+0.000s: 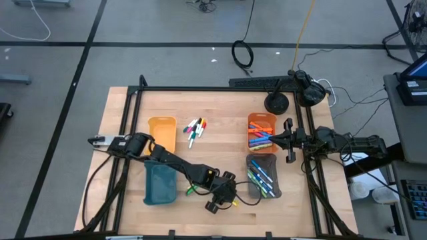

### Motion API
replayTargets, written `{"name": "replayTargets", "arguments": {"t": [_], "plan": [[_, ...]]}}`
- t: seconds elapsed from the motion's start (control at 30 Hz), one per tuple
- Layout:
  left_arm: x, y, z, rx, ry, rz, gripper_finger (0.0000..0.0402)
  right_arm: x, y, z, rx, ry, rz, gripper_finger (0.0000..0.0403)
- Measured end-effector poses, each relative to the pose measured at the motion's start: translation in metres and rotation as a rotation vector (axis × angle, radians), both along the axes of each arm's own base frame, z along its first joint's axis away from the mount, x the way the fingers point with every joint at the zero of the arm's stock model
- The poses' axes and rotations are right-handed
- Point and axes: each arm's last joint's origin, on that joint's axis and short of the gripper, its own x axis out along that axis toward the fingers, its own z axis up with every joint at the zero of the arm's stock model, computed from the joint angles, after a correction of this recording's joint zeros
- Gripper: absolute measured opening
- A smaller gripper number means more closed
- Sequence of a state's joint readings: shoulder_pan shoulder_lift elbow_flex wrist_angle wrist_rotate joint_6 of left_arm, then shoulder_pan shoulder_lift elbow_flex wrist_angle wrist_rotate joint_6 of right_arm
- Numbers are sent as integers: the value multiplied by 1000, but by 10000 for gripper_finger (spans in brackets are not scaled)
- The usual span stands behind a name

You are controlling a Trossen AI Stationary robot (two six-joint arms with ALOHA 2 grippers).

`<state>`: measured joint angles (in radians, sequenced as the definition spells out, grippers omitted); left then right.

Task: Pick & Place Markers
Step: Put the bottom yellow pen into the blue bin

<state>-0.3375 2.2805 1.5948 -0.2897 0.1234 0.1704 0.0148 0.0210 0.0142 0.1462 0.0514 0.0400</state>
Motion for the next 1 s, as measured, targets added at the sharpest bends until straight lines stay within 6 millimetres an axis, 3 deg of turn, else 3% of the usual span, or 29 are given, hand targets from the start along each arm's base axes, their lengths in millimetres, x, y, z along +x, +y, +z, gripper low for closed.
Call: {"name": "replayTargets", "arguments": {"t": [0.2, 0.4, 0.67, 0.87, 1.0], "plan": [[-1, 1, -1, 4, 20, 24, 116, 0, 0, 0, 0, -1, 0, 4], [-2, 1, -1, -28, 46, 33, 32, 0, 0, 0, 0, -1, 0, 4], [-3, -2, 4, -20, 29, 28, 35, 0, 0, 0, 0, -1, 0, 4], [-16, 1, 26, 31, 68, 45, 34, 0, 0, 0, 0, -3, 0, 4], [-26, 2, 57, 77, 43, 73, 34, 0, 0, 0, 0, -1, 0, 4]]}}
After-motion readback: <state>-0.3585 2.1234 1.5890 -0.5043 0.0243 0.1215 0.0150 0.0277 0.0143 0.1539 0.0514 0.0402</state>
